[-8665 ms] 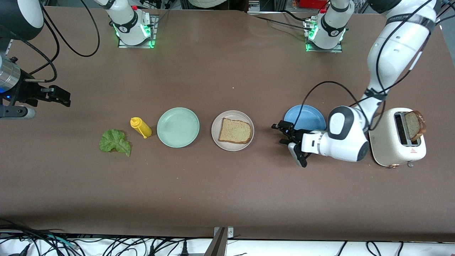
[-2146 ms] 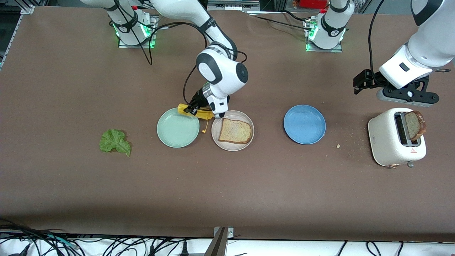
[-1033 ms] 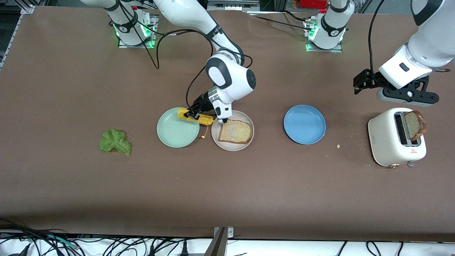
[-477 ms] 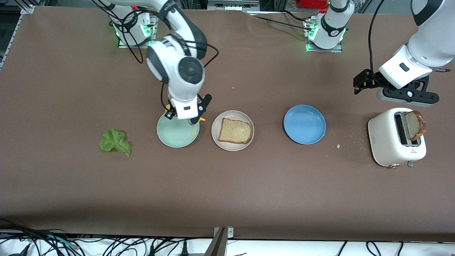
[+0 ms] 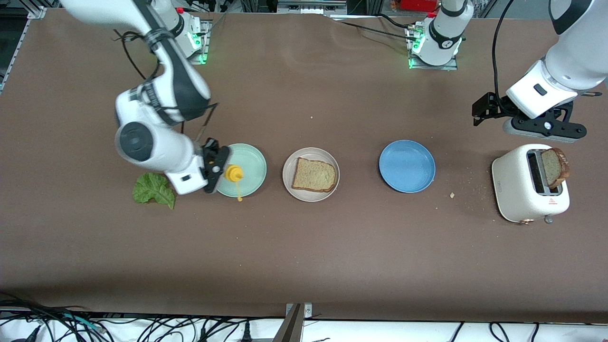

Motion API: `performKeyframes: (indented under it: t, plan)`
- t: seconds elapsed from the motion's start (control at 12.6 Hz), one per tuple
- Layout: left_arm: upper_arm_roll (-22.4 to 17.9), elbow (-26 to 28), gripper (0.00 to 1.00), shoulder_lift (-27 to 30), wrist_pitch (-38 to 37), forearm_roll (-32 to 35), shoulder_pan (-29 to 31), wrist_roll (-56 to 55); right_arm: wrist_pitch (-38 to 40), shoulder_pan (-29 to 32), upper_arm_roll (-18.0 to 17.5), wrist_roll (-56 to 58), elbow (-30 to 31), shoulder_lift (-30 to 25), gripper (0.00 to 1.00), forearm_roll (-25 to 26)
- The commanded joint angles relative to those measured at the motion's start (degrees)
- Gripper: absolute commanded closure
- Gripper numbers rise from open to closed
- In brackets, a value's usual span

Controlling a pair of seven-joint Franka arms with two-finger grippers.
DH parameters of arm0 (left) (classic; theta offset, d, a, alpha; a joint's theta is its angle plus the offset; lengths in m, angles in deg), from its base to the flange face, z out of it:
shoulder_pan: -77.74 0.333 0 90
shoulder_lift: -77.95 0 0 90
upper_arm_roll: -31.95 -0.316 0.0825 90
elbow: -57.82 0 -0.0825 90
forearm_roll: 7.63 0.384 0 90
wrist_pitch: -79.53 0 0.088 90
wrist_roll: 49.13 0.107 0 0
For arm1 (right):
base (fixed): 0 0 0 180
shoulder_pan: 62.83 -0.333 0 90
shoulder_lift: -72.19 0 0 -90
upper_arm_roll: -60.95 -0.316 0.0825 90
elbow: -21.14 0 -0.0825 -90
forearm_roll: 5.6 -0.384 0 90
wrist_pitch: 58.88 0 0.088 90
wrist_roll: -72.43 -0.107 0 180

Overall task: Make sandwich in beige plate with both arms
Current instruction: 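Carry the yellow bottle back and set it beside the lettuce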

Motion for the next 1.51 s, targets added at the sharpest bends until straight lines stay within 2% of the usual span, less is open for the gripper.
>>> performKeyframes:
  t: [0.0, 0.16, 0.4, 0.79, 1.19, 1.43]
  plan:
    - [0.43, 0.63, 0.00, 0.82, 0.17, -0.66, 0.52, -0.07, -0.97, 7.79, -4.01, 10.95, 0.73, 0.94, 1.00, -5.69]
    - [0.43, 0.63, 0.00, 0.73, 0.17, -0.58, 0.52, -0.25, -0.89, 13.95, -7.95, 20.00, -1.98, 4.53, 1.00, -11.67]
    - [0.43, 0.63, 0.00, 0.73, 0.17, -0.58, 0.52, -0.25, -0.62, 20.21, -11.92, 29.25, -3.49, 9.11, 1.00, -16.87]
    - [0.34, 0.54, 0.00, 0.73, 0.17, -0.58, 0.52, -0.25, -0.45, 25.83, -11.84, 47.10, -2.88, 14.74, 1.00, -21.45]
    - [0.34, 0.54, 0.00, 0.73, 0.17, -0.58, 0.52, -0.25, -2.02, 29.88, -11.84, 55.37, 4.32, 15.89, 1.00, -21.80]
    - [0.43, 0.54, 0.00, 0.73, 0.17, -0.58, 0.52, -0.25, -4.48, 30.94, -11.67, 59.75, 10.47, 14.14, 1.00, -28.81]
